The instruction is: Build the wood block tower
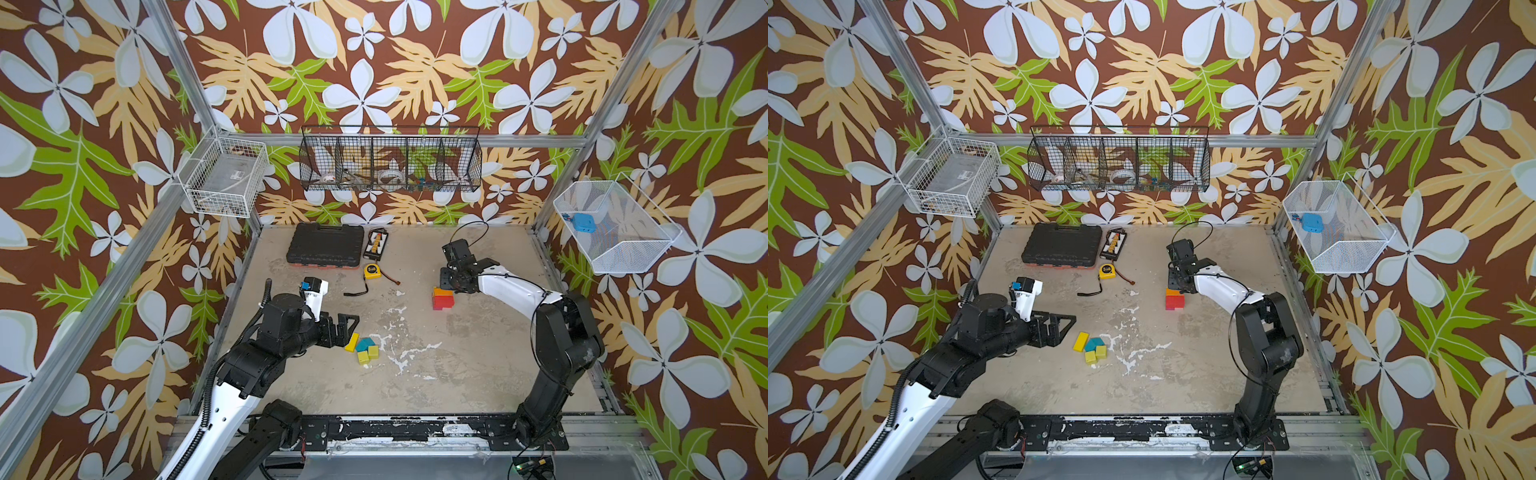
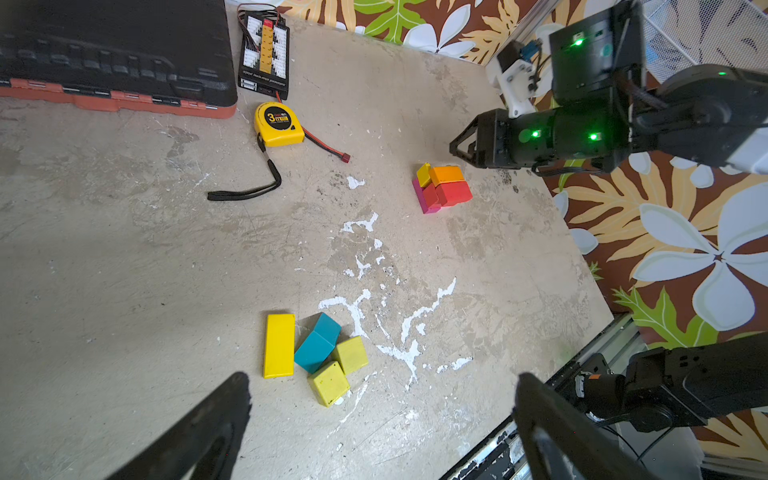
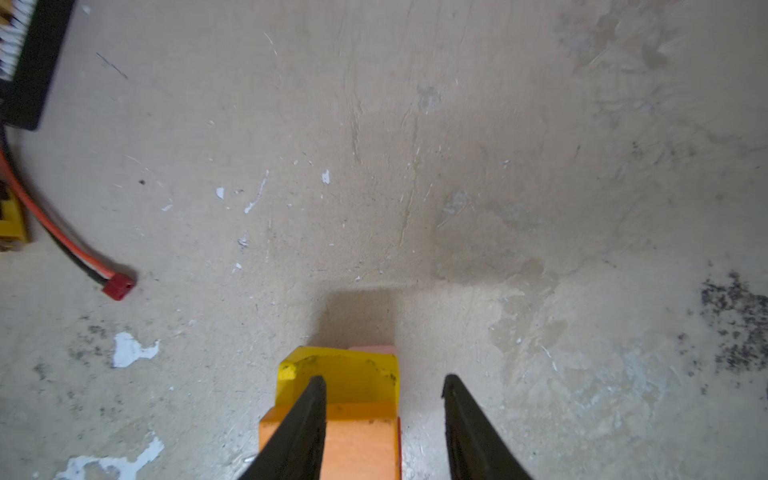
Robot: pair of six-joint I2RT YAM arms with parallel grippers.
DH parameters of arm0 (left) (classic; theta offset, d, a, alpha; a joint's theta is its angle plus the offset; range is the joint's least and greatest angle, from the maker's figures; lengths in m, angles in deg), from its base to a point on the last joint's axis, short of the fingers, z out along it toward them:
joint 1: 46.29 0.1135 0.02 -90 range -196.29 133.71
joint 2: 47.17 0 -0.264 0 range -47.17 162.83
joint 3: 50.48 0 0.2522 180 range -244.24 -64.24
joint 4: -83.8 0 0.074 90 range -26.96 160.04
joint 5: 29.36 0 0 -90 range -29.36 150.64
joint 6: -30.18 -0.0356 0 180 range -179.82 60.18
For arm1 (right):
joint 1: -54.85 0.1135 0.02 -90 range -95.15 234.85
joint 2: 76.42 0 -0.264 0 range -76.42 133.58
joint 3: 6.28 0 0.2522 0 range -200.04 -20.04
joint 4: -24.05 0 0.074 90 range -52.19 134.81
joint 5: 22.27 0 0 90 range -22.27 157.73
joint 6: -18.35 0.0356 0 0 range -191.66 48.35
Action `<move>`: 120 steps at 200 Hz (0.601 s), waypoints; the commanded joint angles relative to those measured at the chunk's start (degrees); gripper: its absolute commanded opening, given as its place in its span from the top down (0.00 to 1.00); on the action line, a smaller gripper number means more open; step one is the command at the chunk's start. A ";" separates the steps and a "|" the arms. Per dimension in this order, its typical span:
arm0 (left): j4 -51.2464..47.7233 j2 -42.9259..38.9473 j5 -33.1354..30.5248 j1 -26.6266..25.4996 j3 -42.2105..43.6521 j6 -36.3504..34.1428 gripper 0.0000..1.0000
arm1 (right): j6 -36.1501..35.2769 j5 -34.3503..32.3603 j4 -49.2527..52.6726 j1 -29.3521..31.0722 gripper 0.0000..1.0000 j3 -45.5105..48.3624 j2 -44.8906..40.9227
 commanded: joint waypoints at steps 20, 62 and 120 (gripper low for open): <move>0.93 0.05 0.48 0.04 0.08 -0.27 0.00 | 2.22 -1.69 -1.31 0.24 0.51 6.70 -10.91; 1.02 -0.68 0.77 0.04 0.05 -0.36 0.00 | 5.38 -3.86 -5.21 4.15 0.46 19.78 -26.51; 1.02 -1.26 0.42 0.04 0.02 -0.25 0.00 | 8.86 -3.49 -7.84 8.23 0.46 32.49 -37.27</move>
